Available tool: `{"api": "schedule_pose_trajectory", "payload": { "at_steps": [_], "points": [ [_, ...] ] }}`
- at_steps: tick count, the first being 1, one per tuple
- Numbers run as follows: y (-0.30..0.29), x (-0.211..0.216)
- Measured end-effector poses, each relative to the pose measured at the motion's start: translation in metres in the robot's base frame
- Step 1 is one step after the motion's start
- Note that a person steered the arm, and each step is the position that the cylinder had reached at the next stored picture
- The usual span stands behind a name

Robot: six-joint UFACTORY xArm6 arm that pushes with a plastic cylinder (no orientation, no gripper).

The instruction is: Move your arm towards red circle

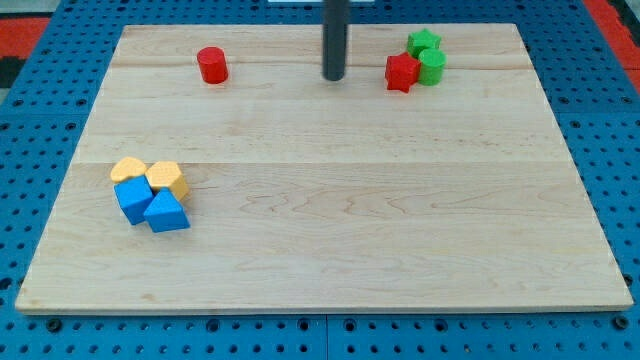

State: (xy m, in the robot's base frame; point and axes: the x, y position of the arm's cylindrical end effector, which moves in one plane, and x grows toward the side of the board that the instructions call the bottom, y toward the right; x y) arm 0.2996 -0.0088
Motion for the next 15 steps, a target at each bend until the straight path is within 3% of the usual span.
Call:
{"api": "schedule_pose_trajectory", "payload": {
  "at_steps": [2, 4, 8, 10, 15],
  "points": [
    [-0.127, 0.004],
    [-0.176, 0.029],
    [-0.207, 0.029],
    [-0.261, 0.029],
    [-0.269, 0.012]
  ]
}}
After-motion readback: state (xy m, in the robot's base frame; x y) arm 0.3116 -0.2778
